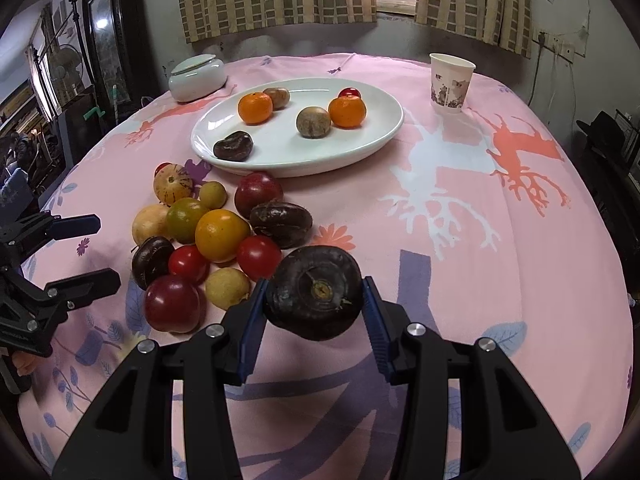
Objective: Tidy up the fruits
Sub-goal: 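Grasp the dark purple fruit with the right tool while the left tool grasps a dark brown date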
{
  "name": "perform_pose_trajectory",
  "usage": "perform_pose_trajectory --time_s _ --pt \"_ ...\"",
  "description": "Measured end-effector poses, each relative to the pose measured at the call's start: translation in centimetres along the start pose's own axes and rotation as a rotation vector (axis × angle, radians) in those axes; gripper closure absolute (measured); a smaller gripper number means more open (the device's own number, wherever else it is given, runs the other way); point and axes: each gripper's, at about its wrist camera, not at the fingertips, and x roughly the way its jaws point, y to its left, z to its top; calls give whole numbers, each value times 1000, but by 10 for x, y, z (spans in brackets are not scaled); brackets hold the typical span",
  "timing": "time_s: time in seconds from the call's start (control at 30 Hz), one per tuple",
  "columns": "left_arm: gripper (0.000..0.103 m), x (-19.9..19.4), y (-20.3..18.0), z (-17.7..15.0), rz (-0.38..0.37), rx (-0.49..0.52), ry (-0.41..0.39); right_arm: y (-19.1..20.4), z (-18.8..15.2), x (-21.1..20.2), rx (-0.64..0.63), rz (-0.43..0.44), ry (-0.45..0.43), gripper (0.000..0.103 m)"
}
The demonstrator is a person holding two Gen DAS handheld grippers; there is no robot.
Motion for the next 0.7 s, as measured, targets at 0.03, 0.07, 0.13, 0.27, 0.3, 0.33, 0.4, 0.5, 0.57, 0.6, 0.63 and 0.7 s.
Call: perform_pose_trajectory --time_s 0.03,0.07,0.13,0.27,0.3,0.33,0.4,0.5,0.57,0.6,0.63,0.7 --pt "7 2 -2 -2 -6 0 0 0 0 0 -1 3 2 57" --pt "7 4 -3 -3 -2 4 2 1 0 0 -4 4 4 57" --pt "7 7 -7 -4 18 28 1 3 -1 0 -7 8 6 57" --pt "11 10 -5 -4 24 11 0 4 -1 1 -12 14 9 57" --pt "19 10 -2 -3 17 -9 4 4 -2 1 -11 14 10 57" --pt "25 11 1 -2 3 -32 14 4 -2 1 -11 15 11 57" --pt "46 13 9 -1 -62 -81 24 4 -2 1 -10 15 12 57" --pt "46 16 5 -2 -71 -81 38 4 -2 1 -10 16 10 57" --pt "46 17 -5 -3 -48 -43 40 5 -2 1 -12 21 9 57" --pt "47 19 -9 -3 -35 -28 41 5 -2 1 -12 23 10 57" --pt "48 19 -13 -3 -21 -18 35 5 -3 1 -14 24 11 57" --pt "48 24 -20 -1 10 9 42 6 -3 0 -17 29 12 57"
